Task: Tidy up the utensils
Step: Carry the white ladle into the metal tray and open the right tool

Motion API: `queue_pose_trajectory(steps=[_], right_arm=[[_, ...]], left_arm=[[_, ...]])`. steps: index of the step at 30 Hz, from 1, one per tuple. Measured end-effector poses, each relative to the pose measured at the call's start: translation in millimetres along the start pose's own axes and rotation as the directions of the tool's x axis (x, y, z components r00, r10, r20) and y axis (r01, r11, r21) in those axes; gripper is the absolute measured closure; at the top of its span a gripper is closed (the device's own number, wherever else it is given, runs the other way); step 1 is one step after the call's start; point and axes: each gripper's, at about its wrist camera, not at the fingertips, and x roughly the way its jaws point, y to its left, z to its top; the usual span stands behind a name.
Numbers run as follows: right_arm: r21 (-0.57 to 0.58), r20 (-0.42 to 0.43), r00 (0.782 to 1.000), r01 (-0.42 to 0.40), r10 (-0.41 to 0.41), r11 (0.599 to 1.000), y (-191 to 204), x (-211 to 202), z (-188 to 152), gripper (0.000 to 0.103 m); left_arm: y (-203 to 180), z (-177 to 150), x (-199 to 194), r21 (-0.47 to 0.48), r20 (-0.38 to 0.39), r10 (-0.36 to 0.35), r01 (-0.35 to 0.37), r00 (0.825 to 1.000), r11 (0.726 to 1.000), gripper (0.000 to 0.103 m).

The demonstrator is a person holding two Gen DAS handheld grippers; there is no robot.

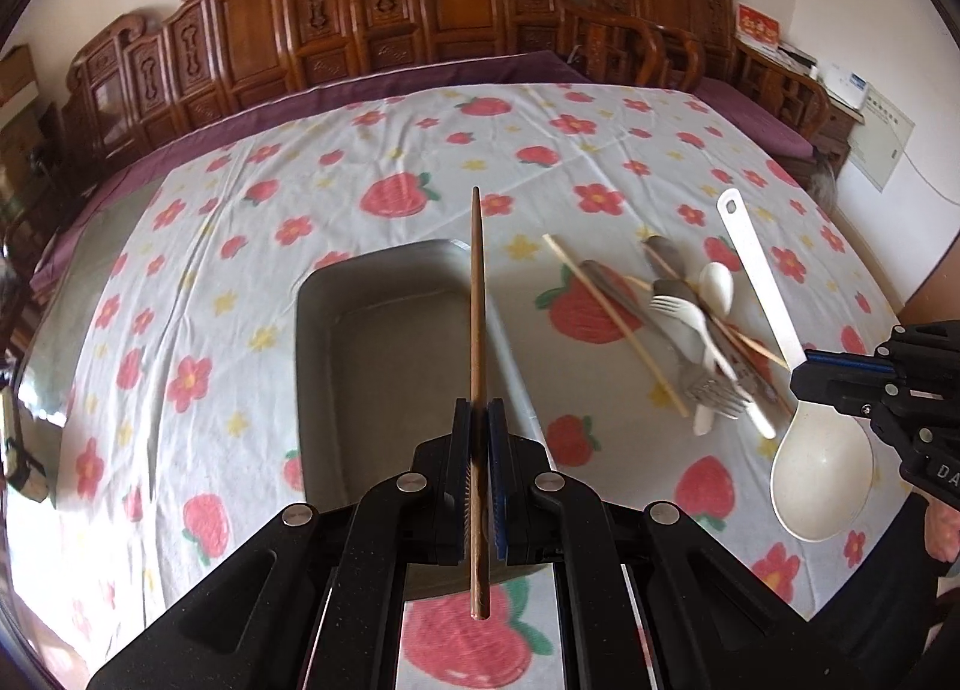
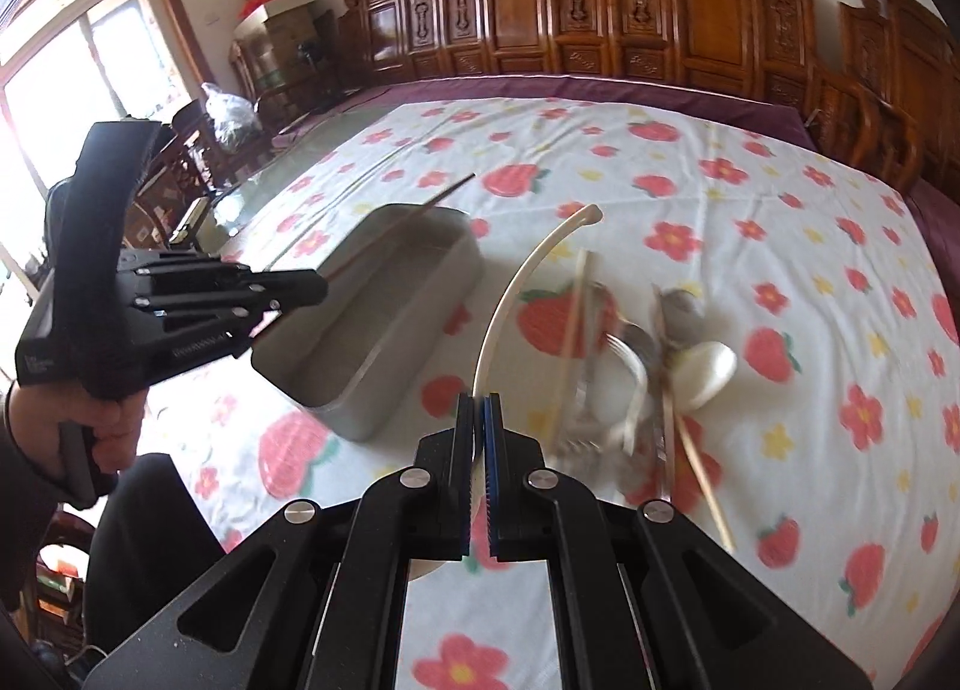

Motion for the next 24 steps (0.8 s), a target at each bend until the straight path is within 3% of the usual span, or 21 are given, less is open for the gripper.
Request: queue_pose_trajectory(steps=[9,18,24], right_arm=[[-0.032,-0.031,0.999,-0.015,0.014,0.999,33,33,24,0.099],[-0.073,-0.041,0.999,-0.03,0.027,0.997,60,61,49,0.099],[-0.103,-0.061,0.998,-0.031,0.025,0.994,75,88,60,0.099]], left_arm=[[32,-13,20,-0.058,-0.029,-0.005,0.003,1.0,0.998,0.098],[48,-16,1,-0.07,0.032,-0.022,0.024,0.999,0.997,0.073],[64,-16,-16,-0.089,0.065,-0.017,0.023,0.998,0.996,0.07]])
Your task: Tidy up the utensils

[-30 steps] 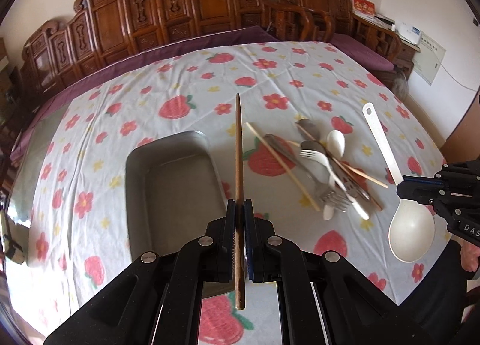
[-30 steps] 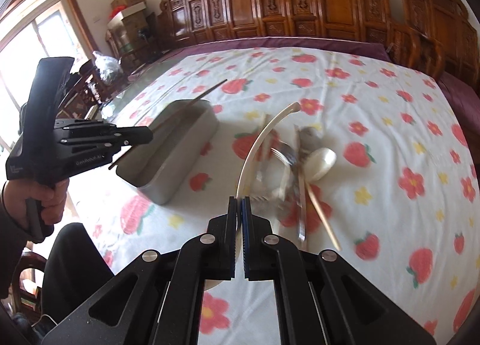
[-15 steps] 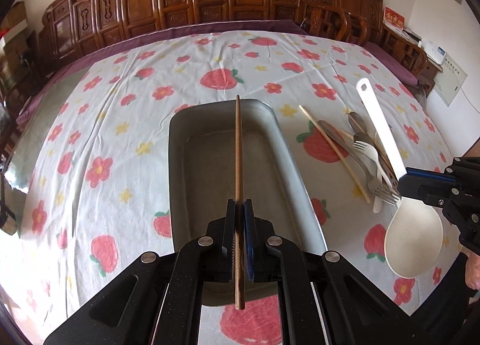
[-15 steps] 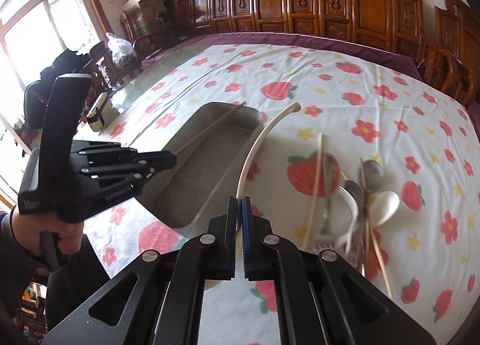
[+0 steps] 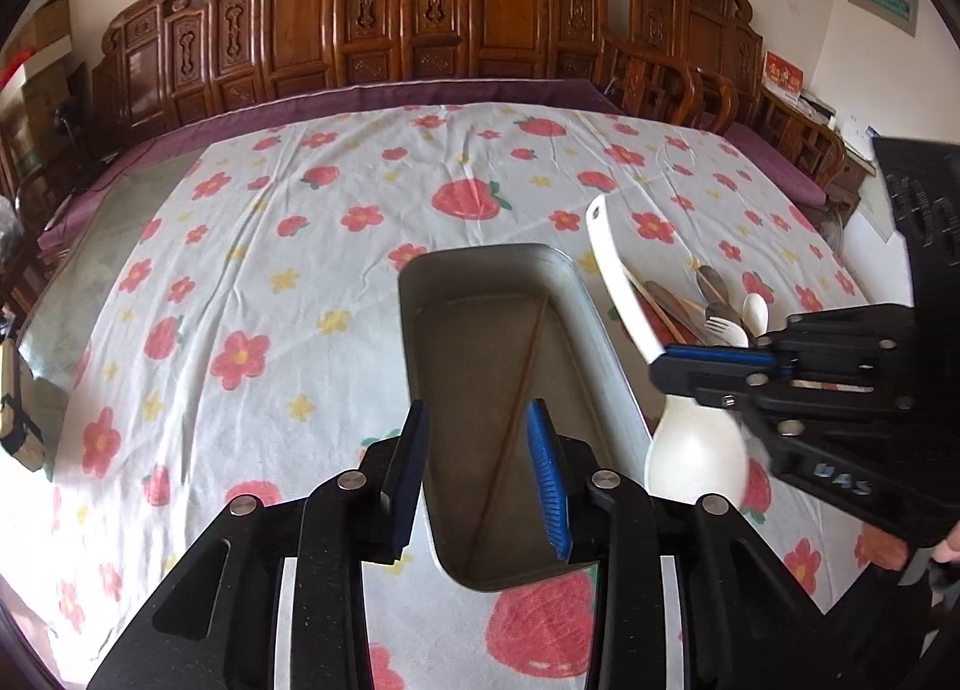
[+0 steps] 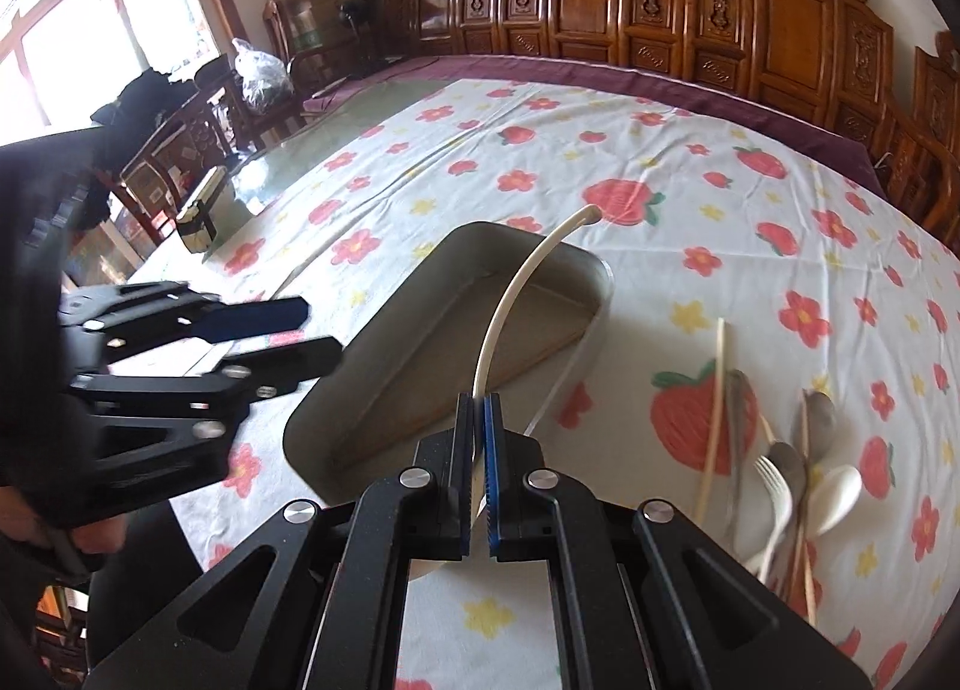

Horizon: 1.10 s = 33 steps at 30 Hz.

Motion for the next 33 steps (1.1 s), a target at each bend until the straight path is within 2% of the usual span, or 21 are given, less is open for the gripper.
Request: queue_pose_trajectory(steps=[9,16,18,21,26,30,33], right_arm=[[-0.007,-0.041,0.999,0.03,-0.03,1.0,7,39,10,0.099],[-0.003,-0.06,0.998,-0.004,0.003,1.0,12,47,6,0.098],[-0.003,-0.059,0.998,0.001,-0.001,1.0,13,45,6,0.094],[-0.002,-0.036,0.999,-0.004,0.004,1.0,12,36,7,0.077],[0.02,0.022,1.0,-0.016,0.016,1.0,-1,2,-1,0.077],[0.029,0.059,0.998,0.007,-0.009,1.0,-20,-31,-19,0.077],[0.048,0.078,0.996,0.038,-0.042,0.998,-43,-58,-32,0.077]], left_arm=[[21,-3,-15,-0.024,0.02,0.017,-0.017,1.0,1.0,0.069],[24,-5,-19,-0.017,0.027,0.023,-0.023,0.999,1.0,0.066],[23,-5,-19,-0.017,0.028,0.018,-0.018,0.999,1.0,0.064],[19,-6,-20,-0.008,0.031,0.019,-0.018,0.999,1.0,0.063],[9,-5,-25,-0.003,0.037,0.002,-0.002,0.999,1.0,0.061],[-13,-5,-37,0.021,0.069,-0.022,0.02,0.997,1.0,0.042],[-35,-4,-45,0.053,0.087,-0.067,0.063,0.994,0.997,0.037]])
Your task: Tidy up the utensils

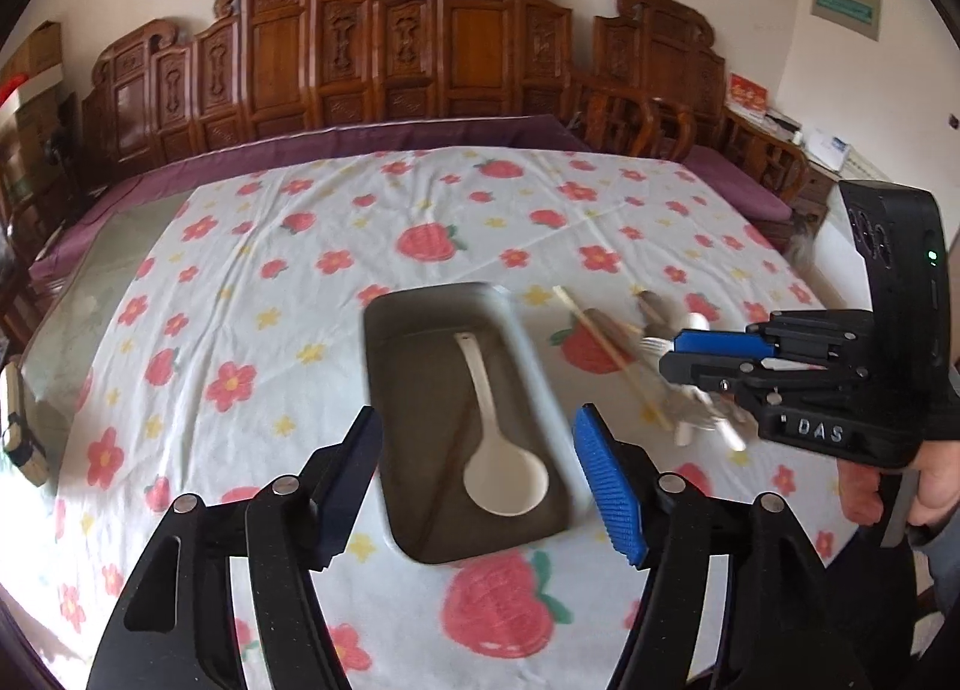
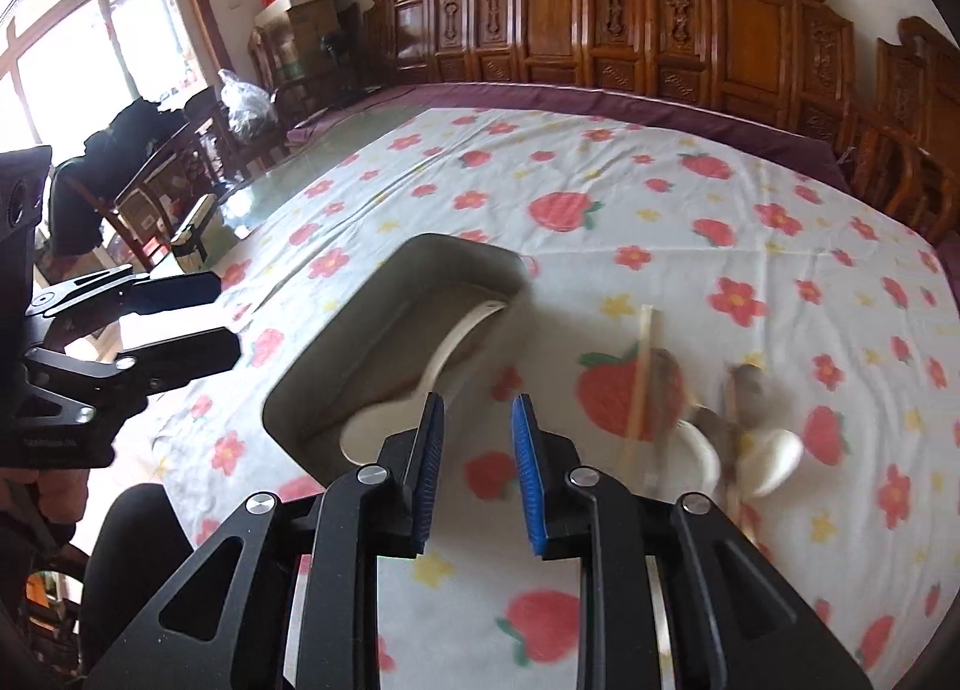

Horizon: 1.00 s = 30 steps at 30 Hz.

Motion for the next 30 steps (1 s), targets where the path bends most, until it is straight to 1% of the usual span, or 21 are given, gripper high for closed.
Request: queue_pose_trajectory(steps=[1,7,12,15,16,18,21,26,30], right_arm=[[0.01,0.005,1.0,0.013,-0.013,1.0,-10,-9,-3,0.077],[0.047,0.005,0.994,0.105,-0.106,0.993,-63,-37,-22,0.077],[0.08,-0.029,0.988,0.156,-0.154,0.984,-99,-39,-41,0.077],[0.093,-0.055,0.985,0.165,-0.161,0.982,-111,-31,-54,0.078],[0.096,-0.067,0.985,0.164,-0.158,0.982,-115,-25,-58,0.082],[0.099,-0.093,0.984,0.16,-0.151,0.982,-120,-12,-64,0.087],[0.11,-0.122,0.982,0.16,-0.147,0.981,-124,2,-72,0.09],[0.121,-0.164,0.977,0.154,-0.133,0.981,-126,24,-73,0.092],[0.118,-0.201,0.969,0.166,-0.14,0.979,-126,38,-70,0.093]], left_arm=[[-8,2,-2,0.012,0.008,-0.009,0.009,1.0,1.0,0.032],[-43,11,-9,0.044,0.036,-0.062,0.06,0.997,0.997,0.019],[-66,10,-5,0.074,0.035,-0.057,0.054,0.998,0.996,0.018],[-76,7,1,0.081,0.034,-0.059,0.056,0.998,0.995,0.016],[-79,5,4,0.082,0.032,-0.06,0.057,0.998,0.995,0.016],[-83,0,8,0.078,0.024,-0.065,0.063,0.998,0.995,0.016],[-89,-6,18,0.067,0.002,-0.077,0.076,0.997,0.995,0.016],[-95,-12,28,0.055,-0.018,-0.081,0.082,0.997,0.995,0.016],[-98,-15,31,0.053,-0.028,-0.086,0.088,0.996,0.995,0.016]])
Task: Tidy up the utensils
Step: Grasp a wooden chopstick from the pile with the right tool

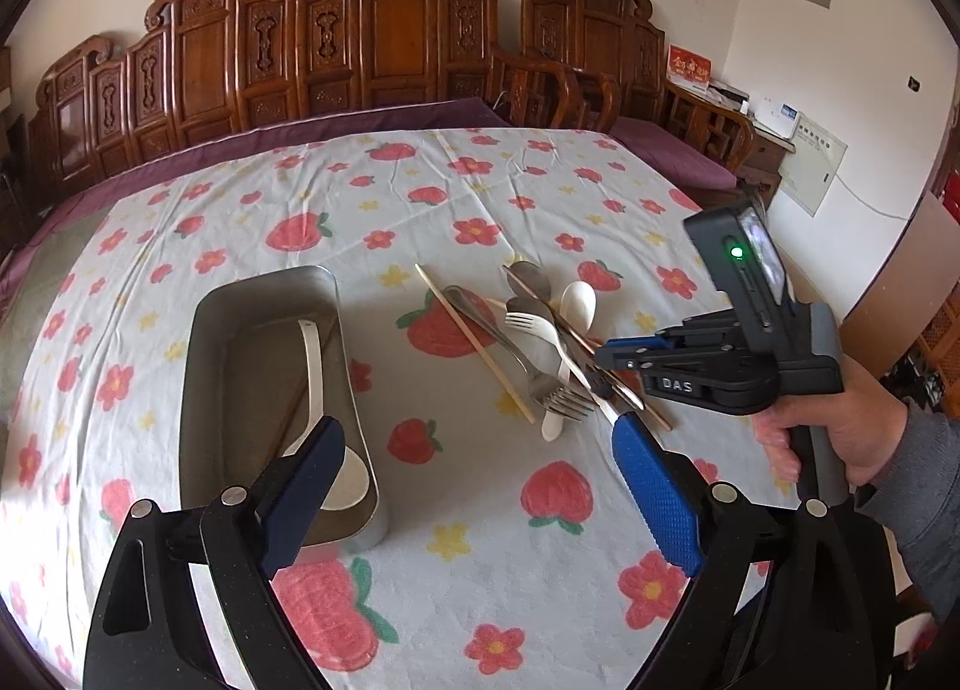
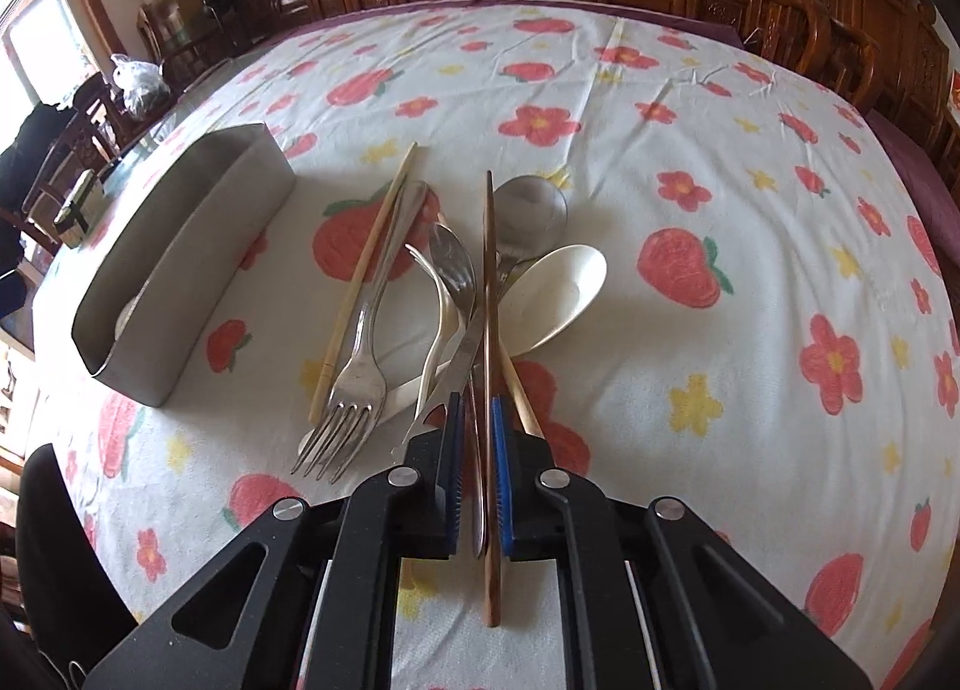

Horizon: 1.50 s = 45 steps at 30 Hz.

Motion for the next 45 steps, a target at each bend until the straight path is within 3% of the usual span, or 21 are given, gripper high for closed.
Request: queue_pose_trajectory(steps=[11,27,31,35,41,43,45], right_arm=[[0.04,-0.023,1.0,-0.001,0.002,0.999,-4,8,1,0.097],[0.075,0.081,0.996,-0.05,0.044,0.996,-10,-59,-38,0.097],[0.066,0.094,0.995,-0.044,0.037,0.997,-10,-70,-49,0.097],[0.064,0.109,0.993,-0.052,0.044,0.997,-13,-79,-56,0.097],[0.06,0.114,0.992,-0.06,0.053,0.996,-17,-82,-64,0.097],[0.055,0.111,0.992,-0.06,0.054,0.997,-18,-83,-65,0.097],[0.054,0.115,0.992,-0.058,0.052,0.997,-20,-85,-65,0.097]], left_arm=[[-10,-2,10,0.004,-0.023,0.0,0.0,1.0,1.0,0.016],[-22,5,42,-0.014,-0.066,-0.003,0.002,0.998,1.0,0.016],[-23,13,60,-0.033,-0.093,-0.014,0.011,0.996,0.999,0.03],[-23,22,81,-0.062,-0.126,-0.022,0.014,0.992,0.998,0.037],[-22,39,117,-0.134,-0.195,-0.046,0.02,0.98,0.991,0.049],[-24,44,130,-0.148,-0.227,-0.059,0.025,0.972,0.989,0.061],[-24,47,138,-0.171,-0.248,-0.066,0.024,0.967,0.985,0.064]])
